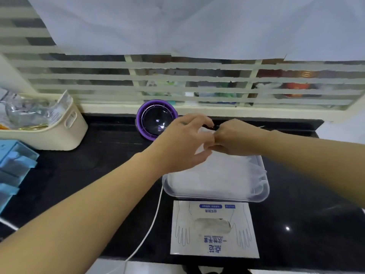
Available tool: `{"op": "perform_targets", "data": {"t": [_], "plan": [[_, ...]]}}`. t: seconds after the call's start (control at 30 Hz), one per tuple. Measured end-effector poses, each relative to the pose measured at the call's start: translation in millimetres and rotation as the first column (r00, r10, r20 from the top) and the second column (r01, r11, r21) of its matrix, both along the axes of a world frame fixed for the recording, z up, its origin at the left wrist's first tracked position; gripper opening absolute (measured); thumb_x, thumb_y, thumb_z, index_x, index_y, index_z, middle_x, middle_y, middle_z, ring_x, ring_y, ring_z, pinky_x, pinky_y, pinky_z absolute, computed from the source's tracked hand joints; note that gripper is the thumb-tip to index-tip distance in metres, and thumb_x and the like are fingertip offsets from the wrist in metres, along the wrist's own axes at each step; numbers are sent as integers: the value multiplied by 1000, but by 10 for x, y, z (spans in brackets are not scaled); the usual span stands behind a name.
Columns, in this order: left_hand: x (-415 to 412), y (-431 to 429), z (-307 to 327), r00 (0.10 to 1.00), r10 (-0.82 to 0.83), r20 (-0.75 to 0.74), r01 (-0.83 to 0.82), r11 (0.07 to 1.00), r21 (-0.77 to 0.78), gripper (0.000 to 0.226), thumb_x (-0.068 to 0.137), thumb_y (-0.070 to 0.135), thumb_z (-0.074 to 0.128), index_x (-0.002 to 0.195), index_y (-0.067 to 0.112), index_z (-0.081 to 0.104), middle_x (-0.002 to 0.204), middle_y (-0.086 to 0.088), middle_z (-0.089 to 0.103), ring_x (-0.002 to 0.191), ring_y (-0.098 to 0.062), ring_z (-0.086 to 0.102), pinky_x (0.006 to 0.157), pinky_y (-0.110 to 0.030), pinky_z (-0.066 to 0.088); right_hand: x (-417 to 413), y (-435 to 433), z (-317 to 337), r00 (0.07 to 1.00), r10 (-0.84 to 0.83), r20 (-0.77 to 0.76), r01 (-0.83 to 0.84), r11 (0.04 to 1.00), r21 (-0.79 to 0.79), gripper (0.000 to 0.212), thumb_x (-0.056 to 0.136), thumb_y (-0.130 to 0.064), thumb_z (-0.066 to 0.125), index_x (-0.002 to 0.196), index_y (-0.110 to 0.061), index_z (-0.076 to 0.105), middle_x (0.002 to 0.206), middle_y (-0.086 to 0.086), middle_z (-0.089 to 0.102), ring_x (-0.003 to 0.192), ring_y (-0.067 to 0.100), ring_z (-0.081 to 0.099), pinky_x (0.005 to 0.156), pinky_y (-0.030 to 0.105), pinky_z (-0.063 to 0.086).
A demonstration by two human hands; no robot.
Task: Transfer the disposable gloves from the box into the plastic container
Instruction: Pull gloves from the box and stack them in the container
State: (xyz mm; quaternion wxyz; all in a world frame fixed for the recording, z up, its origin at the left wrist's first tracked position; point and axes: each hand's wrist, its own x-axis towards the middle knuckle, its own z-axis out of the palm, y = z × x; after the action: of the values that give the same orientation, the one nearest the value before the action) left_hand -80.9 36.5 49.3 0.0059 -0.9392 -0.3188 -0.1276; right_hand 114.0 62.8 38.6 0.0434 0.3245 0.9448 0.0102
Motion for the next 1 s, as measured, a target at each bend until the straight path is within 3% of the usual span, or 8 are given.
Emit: {"op": "perform_targets", "data": {"t": [0.1,0.17,0.27,0.43,0.6,0.77,0.87,1.0], "plan": [[-51,64,-198,985,145,-89,-163,953,-254,28,94,40,53,117,26,62,145,3,35,132,-19,34,101,-37,43,-21,67,-181,1000,20,19,-19,998,-57,31,101,-33,40,125,-27,58,102,-7,70,68,10,46,59,21,34],[-51,94,-327,961,135,-242,-201,942,-270,31,96,41,50,124,29,57,146,7,35,136,-16,30,109,-35,31,-14,99,-296,998,2,64,5,995,-103,29,101,-32,40,124,-28,57,106,-8,69,78,12,58,69,26,47],[-7,128,-482,873,68,-483,-217,941,-259,38,98,41,46,133,27,52,147,4,37,141,-18,26,118,-42,8,-19,84,-411,996,-6,92,16,994,-107,26,101,-32,38,118,-28,58,106,-9,67,90,13,61,79,32,51],[168,125,-639,702,-21,-711,-223,943,-247,43,102,39,38,133,15,54,140,-7,47,137,-27,34,119,-47,2,-15,-40,-537,988,-124,91,141,966,-215,34,98,-34,47,132,-28,50,126,-6,56,112,15,54,90,31,47],[240,152,-851,583,-36,-811,-278,929,-242,33,104,30,35,109,14,64,110,-4,62,115,-27,51,117,-52,-4,84,-262,-702,927,-289,237,348,898,-267,64,94,-47,48,147,-20,25,146,3,33,130,22,34,103,34,38],[339,144,-893,546,28,-837,-362,909,-206,59,100,56,21,90,15,62,102,-3,66,114,-26,53,118,-52,-7,124,-328,-910,836,-360,414,492,826,-274,76,94,-51,43,151,-11,12,156,8,17,139,28,23,113,43,24],[374,124,-940,500,68,-863,-404,900,-164,66,93,68,27,104,16,66,110,-5,63,117,-26,52,116,-56,-9,54,-356,-1023,800,-366,474,524,812,-257,82,94,-51,44,151,-9,3,158,8,10,142,28,17,114,43,20],[392,72,-971,468,99,-878,-398,911,-109,71,90,68,36,131,13,50,134,-9,49,124,-28,48,113,-58,-13,42,-364,-1018,796,-366,483,525,814,-248,82,94,-48,46,151,-8,2,157,10,11,141,28,19,113,43,23]]}}
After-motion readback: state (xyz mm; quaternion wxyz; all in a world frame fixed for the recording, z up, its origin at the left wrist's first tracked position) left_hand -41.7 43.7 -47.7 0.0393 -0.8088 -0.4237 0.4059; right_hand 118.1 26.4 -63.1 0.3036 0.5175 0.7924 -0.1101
